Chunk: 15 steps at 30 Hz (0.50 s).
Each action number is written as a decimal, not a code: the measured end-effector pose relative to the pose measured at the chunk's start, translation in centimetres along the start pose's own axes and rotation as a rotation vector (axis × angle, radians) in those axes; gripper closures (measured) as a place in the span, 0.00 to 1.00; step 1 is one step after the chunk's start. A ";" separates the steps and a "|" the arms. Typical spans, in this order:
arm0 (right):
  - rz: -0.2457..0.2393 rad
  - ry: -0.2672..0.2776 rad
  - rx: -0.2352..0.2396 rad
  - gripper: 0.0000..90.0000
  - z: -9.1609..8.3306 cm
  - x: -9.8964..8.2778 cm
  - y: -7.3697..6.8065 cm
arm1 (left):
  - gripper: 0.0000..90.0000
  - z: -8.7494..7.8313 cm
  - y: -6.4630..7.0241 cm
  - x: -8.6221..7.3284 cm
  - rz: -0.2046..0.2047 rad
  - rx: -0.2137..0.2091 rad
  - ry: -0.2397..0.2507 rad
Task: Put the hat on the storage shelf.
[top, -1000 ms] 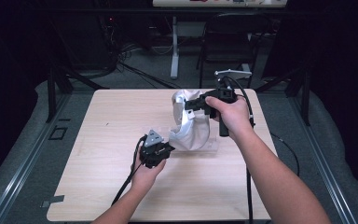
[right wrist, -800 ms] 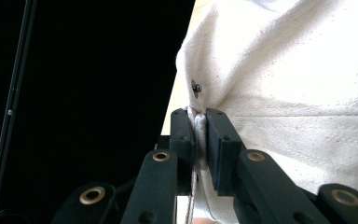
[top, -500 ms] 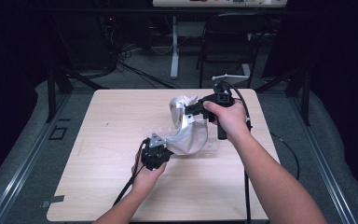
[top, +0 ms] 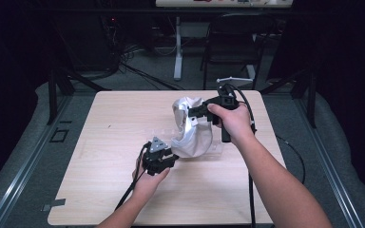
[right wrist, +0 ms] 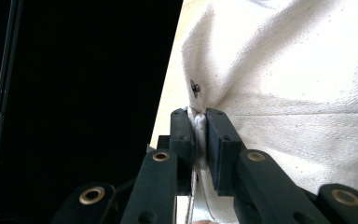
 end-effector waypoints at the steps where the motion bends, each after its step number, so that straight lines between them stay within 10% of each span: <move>1: 0.000 0.001 -0.001 0.91 0.0 0.0 0.0 | 0.70 -0.2 -0.1 0.0 0.002 -0.002 -0.002; 15: -0.005 0.013 -0.013 0.90 -0.2 -0.3 0.3 | 0.55 -4.6 -1.3 -2.5 -0.008 -0.005 -0.045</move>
Point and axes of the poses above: each handheld gripper's, and its own axes: z roughly forward along the jaws, x roughly out of its top, y roughly to its right, the point moved 2 cm from there along z, roughly forward along the jaws, and after that the axes turned 5 degrees about y, right-handed, at the moved point
